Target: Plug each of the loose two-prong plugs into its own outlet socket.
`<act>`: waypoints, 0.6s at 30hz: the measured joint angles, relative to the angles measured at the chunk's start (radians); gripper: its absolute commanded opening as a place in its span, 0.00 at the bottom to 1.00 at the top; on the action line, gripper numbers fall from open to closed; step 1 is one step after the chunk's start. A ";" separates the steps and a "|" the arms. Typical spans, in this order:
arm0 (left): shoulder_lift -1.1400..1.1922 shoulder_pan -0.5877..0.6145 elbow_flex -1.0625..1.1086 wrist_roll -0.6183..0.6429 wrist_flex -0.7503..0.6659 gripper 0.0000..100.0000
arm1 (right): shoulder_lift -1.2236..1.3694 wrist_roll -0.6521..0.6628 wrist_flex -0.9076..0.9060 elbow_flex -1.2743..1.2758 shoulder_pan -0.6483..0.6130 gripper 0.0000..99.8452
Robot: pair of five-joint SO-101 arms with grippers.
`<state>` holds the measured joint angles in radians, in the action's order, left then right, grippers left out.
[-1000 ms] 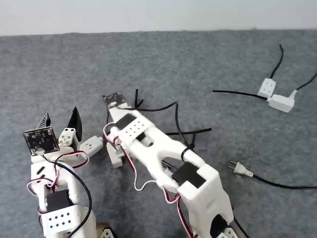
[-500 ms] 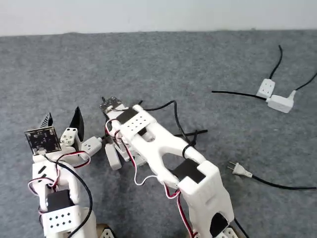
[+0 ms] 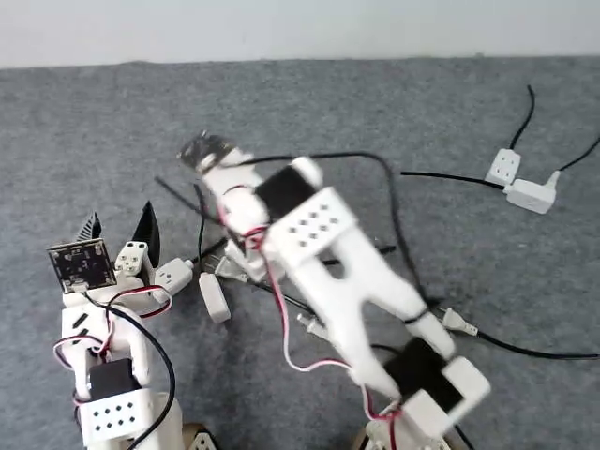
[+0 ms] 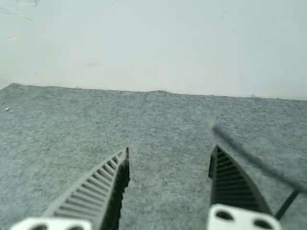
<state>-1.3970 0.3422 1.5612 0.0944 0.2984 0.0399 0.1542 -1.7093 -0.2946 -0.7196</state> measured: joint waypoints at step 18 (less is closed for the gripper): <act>0.000 -0.333 -0.084 -0.163 0.222 0.26 | -0.107 0.035 0.110 -0.021 0.038 0.01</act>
<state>-1.3970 0.0092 1.4768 -0.0683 0.5209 -0.0675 0.1895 -1.5988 -0.3161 -0.6813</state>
